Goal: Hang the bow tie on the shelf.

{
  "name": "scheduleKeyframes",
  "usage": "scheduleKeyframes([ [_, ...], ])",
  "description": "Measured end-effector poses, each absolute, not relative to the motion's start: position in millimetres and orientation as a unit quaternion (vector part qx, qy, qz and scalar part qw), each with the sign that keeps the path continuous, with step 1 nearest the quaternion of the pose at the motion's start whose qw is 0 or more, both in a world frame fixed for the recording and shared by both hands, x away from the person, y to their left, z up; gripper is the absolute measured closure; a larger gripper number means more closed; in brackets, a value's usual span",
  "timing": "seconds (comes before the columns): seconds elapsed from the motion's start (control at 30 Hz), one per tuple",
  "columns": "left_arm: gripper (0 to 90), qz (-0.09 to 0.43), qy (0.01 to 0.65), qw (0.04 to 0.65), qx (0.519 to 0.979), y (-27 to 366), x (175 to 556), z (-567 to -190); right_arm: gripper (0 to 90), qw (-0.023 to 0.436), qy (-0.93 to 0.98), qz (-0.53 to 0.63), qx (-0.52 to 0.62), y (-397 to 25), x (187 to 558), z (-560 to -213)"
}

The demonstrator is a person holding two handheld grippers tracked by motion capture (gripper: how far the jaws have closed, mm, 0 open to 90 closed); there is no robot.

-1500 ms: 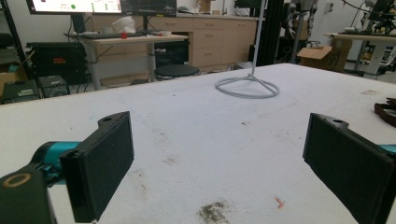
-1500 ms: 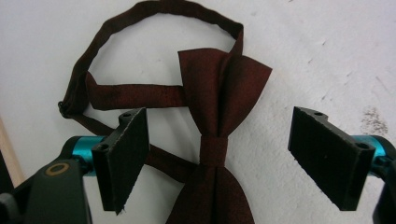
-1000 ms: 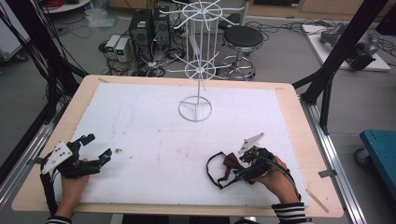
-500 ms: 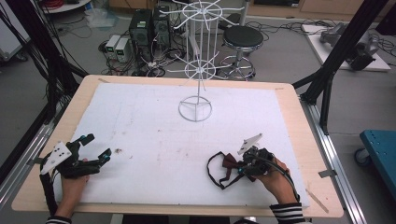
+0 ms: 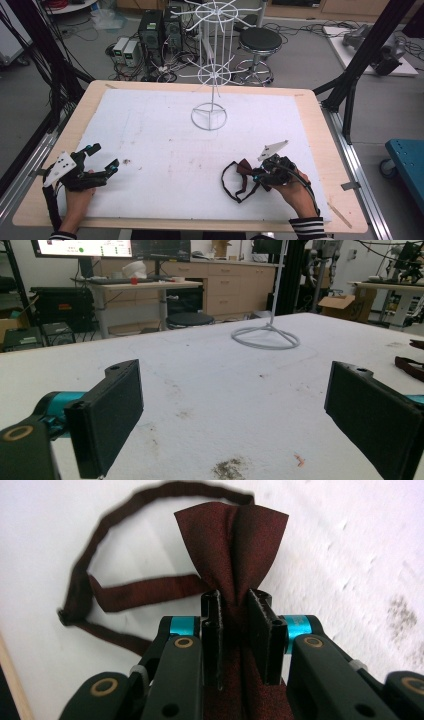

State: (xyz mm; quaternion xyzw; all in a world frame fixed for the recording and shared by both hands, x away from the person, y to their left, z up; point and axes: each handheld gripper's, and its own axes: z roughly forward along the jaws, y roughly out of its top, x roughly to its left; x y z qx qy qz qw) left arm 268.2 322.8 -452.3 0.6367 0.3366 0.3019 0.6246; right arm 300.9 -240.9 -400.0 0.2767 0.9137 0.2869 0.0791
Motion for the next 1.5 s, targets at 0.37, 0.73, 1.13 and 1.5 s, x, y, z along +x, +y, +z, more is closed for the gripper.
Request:
scheduleKeyframes([
  [0.37,9.1,0.303,0.337,0.625,0.636,322.6,268.0,-452.3,77.1,0.099,0.867,0.394,0.289,-245.2,301.1,-386.4],
  [0.73,9.1,0.302,0.336,0.625,0.637,322.7,268.0,-452.3,77.1,0.116,0.807,0.503,0.288,-245.8,301.7,-374.8],
  [1.13,9.0,0.302,0.336,0.625,0.636,322.8,268.1,-452.3,77.1,0.145,0.771,0.549,0.287,-235.9,310.7,-362.1],
  [1.5,9.1,0.301,0.338,0.626,0.636,322.9,268.2,-452.4,77.1,0.156,0.768,0.557,0.274,-221.4,322.3,-342.0],
])
